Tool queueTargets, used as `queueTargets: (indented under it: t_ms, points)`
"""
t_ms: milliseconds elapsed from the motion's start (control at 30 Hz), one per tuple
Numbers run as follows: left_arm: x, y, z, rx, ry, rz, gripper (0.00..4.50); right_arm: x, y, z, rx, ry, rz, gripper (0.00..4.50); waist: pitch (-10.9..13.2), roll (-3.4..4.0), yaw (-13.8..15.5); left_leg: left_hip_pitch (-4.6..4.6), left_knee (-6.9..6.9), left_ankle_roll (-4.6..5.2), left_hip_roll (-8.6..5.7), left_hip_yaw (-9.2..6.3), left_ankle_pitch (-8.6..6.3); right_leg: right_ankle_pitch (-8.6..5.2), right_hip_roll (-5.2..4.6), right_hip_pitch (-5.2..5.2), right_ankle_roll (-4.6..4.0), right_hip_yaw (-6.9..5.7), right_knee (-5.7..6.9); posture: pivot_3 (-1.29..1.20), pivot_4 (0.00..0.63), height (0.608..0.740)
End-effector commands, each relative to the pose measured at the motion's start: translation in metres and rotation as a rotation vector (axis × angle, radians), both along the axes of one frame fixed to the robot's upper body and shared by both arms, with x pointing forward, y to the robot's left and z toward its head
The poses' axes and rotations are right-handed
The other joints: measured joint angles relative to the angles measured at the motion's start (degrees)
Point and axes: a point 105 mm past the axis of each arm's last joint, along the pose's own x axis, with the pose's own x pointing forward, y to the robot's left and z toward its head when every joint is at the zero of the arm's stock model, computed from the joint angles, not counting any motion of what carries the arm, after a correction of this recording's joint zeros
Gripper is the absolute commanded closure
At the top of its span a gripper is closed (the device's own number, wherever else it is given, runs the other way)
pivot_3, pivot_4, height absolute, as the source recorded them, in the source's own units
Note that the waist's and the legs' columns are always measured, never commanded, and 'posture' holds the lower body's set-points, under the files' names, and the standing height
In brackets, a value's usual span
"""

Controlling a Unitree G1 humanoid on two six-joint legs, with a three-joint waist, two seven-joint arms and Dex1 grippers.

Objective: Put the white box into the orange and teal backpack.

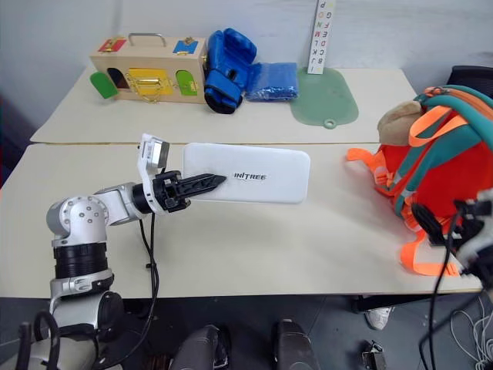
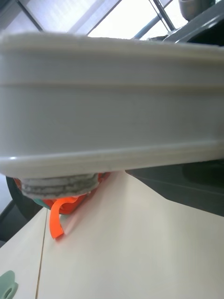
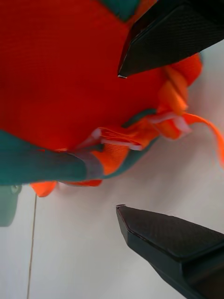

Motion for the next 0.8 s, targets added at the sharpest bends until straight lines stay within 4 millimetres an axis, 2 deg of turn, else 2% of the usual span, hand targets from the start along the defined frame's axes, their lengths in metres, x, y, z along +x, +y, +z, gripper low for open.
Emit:
queueTargets:
  t_ms: [33, 200, 300, 333, 400, 600, 700, 767, 800]
  points:
    - [-0.005, 0.005, 0.018, -0.037, -0.083, 0.029, 3.18, 0.035, 0.002, 0.008, 0.075, -0.065, 0.002, 0.03, 0.00, 0.00, 0.04, 0.01, -0.01, -0.03, 0.00, 0.01, 0.02, 0.00, 0.01, 0.00, 0.00, 0.01, 0.01, 0.00, 0.150, 0.740]
    - [0.000, 0.014, 0.021, -0.026, -0.089, 0.075, 3.18, 0.067, 0.009, 0.019, 0.097, -0.113, 0.035, 0.03, 0.01, 0.00, 0.60, -0.10, -0.10, -0.13, -0.01, -0.07, 0.14, -0.01, 0.06, -0.09, 0.00, -0.02, -0.02, 0.00, 0.150, 0.740]
    - [0.003, 0.019, 0.023, -0.022, -0.096, 0.106, 3.18, 0.083, 0.007, 0.024, 0.089, -0.143, 0.013, 0.03, 0.01, 0.00, 0.42, -0.17, -0.02, -0.08, -0.04, -0.04, 0.15, 0.02, 0.01, -0.11, 0.04, -0.02, -0.06, 0.00, 0.150, 0.740]
    - [0.004, 0.020, 0.024, -0.021, -0.096, 0.117, 3.18, 0.086, 0.008, 0.026, 0.083, -0.152, 0.014, 0.20, 0.01, 0.00, 0.41, -0.18, 0.04, -0.07, -0.04, -0.03, 0.14, 0.02, 0.00, -0.10, 0.05, -0.01, -0.06, 0.00, 0.150, 0.740]
    - [0.005, 0.022, 0.026, -0.018, -0.100, 0.132, 3.18, 0.088, 0.017, 0.026, 0.056, -0.161, 0.060, 0.67, 0.01, 0.00, 0.42, -0.19, 0.04, -0.07, -0.02, -0.03, 0.14, 0.03, 0.01, -0.10, 0.06, -0.02, -0.06, 0.00, 0.150, 0.740]
    - [0.010, 0.030, 0.033, -0.011, -0.134, 0.199, 3.18, 0.083, 0.036, 0.027, 0.020, -0.177, 0.180, 2.81, 0.01, 0.00, 0.43, -0.22, 0.03, -0.10, 0.01, -0.05, 0.15, 0.03, 0.03, -0.13, 0.05, -0.03, -0.06, 0.00, 0.150, 0.740]
    - [0.015, 0.035, 0.042, -0.010, -0.163, 0.238, 3.18, 0.072, 0.059, 0.041, 0.041, -0.199, 0.348, 3.86, 0.02, 0.01, 0.40, -0.23, 0.03, -0.10, 0.02, -0.05, 0.15, 0.03, 0.03, -0.14, 0.06, -0.03, -0.06, 0.00, 0.150, 0.740]
    - [0.018, 0.040, 0.047, -0.007, -0.186, 0.269, 3.18, 0.059, 0.082, 0.048, 0.008, -0.194, 0.500, 4.49, 0.02, 0.02, 0.41, -0.26, 0.02, -0.11, 0.04, -0.05, 0.15, 0.03, 0.06, -0.18, 0.05, -0.04, -0.05, 0.00, 0.150, 0.740]
    - [0.021, 0.044, 0.052, -0.007, -0.197, 0.287, 3.18, 0.052, 0.093, 0.051, -0.008, -0.189, 0.563, 4.49, 0.02, 0.02, 0.39, -0.27, 0.00, -0.11, 0.04, -0.05, 0.15, 0.02, 0.06, -0.20, 0.05, -0.04, -0.05, 0.00, 0.150, 0.740]
